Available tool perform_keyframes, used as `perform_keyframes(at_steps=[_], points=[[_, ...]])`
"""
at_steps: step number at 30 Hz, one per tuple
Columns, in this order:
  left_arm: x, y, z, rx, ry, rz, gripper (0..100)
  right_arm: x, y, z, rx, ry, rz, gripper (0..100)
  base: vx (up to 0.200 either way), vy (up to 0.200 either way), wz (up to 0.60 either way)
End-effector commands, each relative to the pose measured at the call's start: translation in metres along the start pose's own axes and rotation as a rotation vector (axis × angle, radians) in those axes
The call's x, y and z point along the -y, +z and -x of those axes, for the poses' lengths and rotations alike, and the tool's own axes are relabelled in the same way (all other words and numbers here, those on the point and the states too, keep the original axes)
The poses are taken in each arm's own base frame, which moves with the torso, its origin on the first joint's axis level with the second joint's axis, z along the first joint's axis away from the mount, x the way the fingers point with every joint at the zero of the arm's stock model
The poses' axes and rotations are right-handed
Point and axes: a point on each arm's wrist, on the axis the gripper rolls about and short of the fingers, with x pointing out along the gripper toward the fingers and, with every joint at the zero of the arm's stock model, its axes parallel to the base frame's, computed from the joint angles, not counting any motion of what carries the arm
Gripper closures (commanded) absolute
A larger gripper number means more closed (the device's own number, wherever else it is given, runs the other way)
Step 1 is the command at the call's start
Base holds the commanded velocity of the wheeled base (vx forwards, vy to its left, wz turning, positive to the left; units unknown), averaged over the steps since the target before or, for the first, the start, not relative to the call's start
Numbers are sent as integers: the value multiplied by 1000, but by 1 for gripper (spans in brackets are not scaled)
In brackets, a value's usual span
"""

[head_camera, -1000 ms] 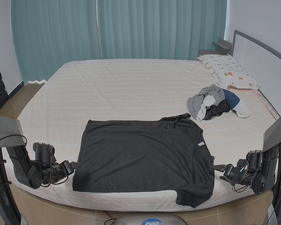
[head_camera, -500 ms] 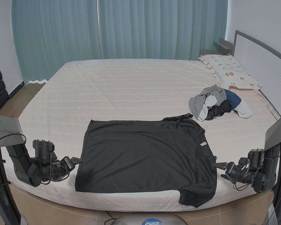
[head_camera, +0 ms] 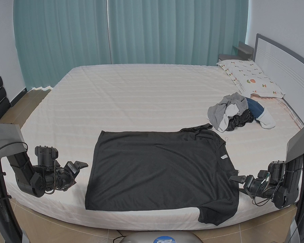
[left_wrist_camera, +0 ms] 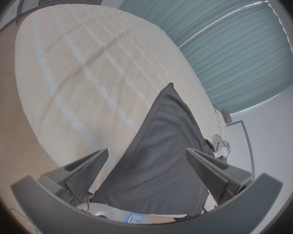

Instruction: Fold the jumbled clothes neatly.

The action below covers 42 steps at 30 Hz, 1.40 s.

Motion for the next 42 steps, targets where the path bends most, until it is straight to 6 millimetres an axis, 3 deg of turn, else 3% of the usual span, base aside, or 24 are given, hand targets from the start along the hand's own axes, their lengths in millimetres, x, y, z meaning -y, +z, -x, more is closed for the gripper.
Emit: perform_keyframes(at_steps=[1, 15, 21, 24, 28, 35, 40, 42], points=[[1, 1, -1, 4, -4, 0, 0, -1, 0, 0, 5, 6, 5, 0, 200, 0, 0], [3, 6, -9, 18, -18, 11, 0, 0, -1, 0, 2, 2, 11, 0, 29, 0, 0], [17, 16, -15, 53, -67, 41, 0, 0, -1, 0, -1, 2, 11, 0, 0, 0, 0], [33, 29, -25, 97, -119, 60, 0, 0, -2, 0, -3, 0, 12, 0, 0, 0, 0], [46, 43, -38, 135, -169, 46, 0, 0, -2, 0, -3, 0, 12, 0, 0, 0, 0], [76, 56, -92, 174, -240, 4, 0, -1, -3, -1, -7, -1, 16, 0, 0, 0, 0], [84, 72, -117, 223, -212, 12, 0, -1, -3, -1, -7, -4, 15, 0, 0, 0, 0], [80, 82, -141, 276, -200, 18, 0, -1, -3, -1, -7, -4, 15, 0, 0, 0, 0]])
